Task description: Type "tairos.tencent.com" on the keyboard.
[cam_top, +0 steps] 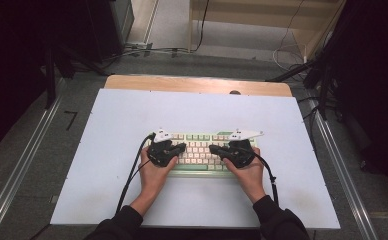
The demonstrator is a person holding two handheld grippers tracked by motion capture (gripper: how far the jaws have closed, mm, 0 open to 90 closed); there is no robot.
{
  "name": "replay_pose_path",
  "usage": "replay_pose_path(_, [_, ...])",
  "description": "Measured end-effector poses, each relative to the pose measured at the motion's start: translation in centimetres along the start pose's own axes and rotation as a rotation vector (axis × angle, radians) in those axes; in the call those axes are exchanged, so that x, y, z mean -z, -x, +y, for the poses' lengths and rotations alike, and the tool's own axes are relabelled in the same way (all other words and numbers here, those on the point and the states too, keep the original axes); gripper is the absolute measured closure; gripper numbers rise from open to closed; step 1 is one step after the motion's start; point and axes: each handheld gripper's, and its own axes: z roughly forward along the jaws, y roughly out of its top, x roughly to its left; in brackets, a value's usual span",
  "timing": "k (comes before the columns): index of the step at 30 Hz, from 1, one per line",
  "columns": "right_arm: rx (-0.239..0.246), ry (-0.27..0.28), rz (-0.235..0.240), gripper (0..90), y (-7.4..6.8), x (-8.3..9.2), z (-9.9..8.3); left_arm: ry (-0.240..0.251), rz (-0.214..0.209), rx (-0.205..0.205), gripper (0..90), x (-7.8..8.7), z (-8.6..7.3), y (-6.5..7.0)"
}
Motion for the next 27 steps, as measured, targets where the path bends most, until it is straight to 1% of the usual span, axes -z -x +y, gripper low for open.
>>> replay_pose_path(8, [-0.004, 0.004, 0.001, 88.1, 0.0, 0.1, 0.0, 0.017, -0.015, 0.015, 90.0, 0.4, 0.2, 0.0])
replay_pose_path(13, [-0.002, 0.004, 0.001, 88.2, 0.0, 0.1, 0.0, 0.016, -0.013, 0.013, 90.0, 0.6, 0.2, -0.1])
replay_pose_path(18, [-0.002, 0.006, 0.001, 88.1, 0.0, 0.1, 0.0, 0.016, -0.023, 0.011, 90.0, 1.0, 0.1, -0.1])
replay_pose_path(27, [0.003, 0.005, 0.004, 88.1, -0.1, 0.1, 0.1, 0.022, -0.023, 0.006, 90.0, 2.4, 0.1, -0.6])
